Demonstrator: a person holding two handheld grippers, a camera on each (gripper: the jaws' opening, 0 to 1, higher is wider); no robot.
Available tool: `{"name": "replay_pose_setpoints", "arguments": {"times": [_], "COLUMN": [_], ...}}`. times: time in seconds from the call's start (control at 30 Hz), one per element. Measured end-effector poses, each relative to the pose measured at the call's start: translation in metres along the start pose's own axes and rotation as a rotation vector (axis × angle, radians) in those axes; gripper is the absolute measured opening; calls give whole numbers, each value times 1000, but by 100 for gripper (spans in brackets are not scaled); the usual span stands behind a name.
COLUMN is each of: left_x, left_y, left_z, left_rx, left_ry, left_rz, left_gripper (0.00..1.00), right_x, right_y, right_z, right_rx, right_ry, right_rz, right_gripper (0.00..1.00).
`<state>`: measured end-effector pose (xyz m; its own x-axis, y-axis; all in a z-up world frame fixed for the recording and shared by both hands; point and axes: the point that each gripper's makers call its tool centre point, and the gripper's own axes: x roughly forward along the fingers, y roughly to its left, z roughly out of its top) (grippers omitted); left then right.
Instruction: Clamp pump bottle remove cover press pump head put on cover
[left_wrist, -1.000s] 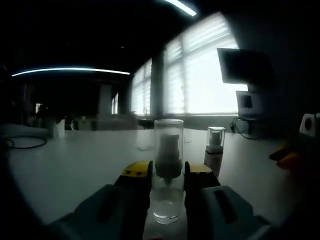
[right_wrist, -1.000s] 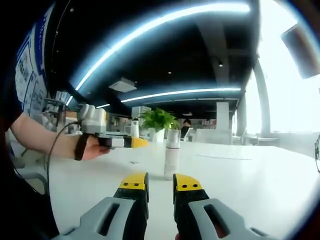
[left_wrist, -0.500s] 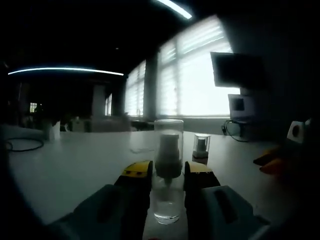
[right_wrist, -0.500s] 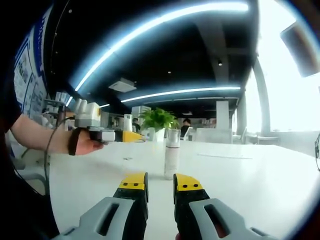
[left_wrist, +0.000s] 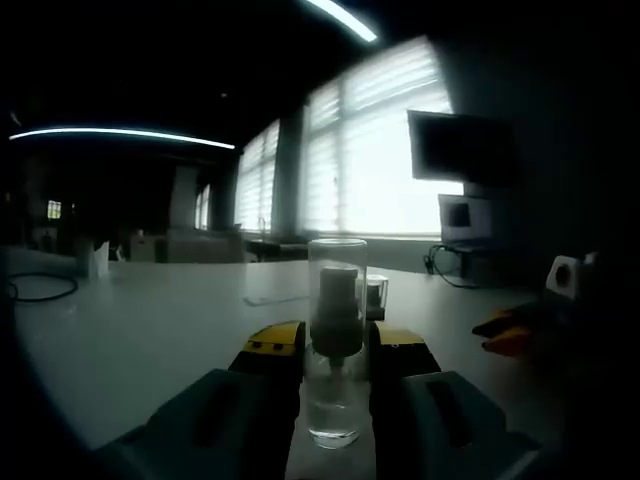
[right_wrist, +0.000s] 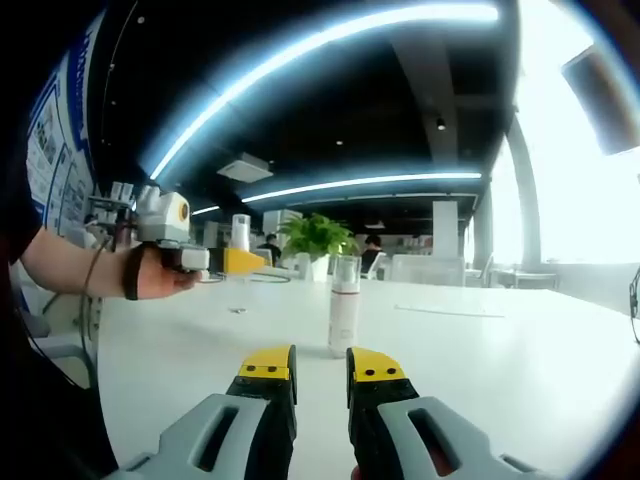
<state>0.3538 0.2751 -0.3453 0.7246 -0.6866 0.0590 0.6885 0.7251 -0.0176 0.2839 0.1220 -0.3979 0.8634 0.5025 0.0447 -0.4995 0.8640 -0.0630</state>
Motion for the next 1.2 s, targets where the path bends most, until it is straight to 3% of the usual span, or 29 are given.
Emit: {"name": "replay_pose_setpoints", "arguments": {"times": [0.37,0.53,0.73,0.8,1.2], "left_x": [-9,-16,-19,-19,-36], "left_y": [-2,-19,-30,-24,-47], "left_z": [9,10,9,12,7], "left_rx": [10,8,17,-1,-10], "left_ry": [0,0,7,-2,4], "left_rz": [-12,-23,-68,-81,-124], "left_gripper": [16,16,16,16,16], "right_x": [0,0,0,-1,0], "right_y": [0,0,-1,0,-1], "right_z": [0,1,0,1,1], "right_rx": [-3,-4,-6,-7,-6], "right_ry": [-1,-1,-1,0,-1], "right_rz": [0,-1,-2,-4,-6], "right_gripper": [14,14,14,14,14]}}
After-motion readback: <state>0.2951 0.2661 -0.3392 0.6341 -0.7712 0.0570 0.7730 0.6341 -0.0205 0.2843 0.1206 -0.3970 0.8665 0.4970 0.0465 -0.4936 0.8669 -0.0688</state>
